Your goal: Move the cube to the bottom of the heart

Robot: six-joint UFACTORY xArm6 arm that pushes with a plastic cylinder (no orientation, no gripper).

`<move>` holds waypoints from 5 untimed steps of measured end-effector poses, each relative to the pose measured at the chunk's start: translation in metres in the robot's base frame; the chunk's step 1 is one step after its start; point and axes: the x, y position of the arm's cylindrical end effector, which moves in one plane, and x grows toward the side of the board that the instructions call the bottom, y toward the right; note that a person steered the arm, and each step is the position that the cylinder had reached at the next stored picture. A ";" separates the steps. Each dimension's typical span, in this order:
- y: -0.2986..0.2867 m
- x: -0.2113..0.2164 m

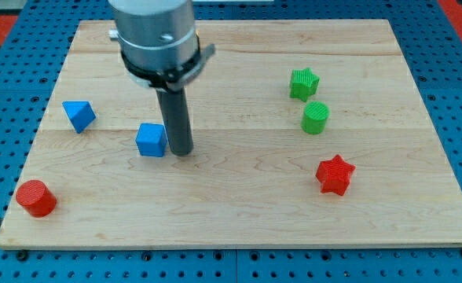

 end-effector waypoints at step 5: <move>-0.033 -0.087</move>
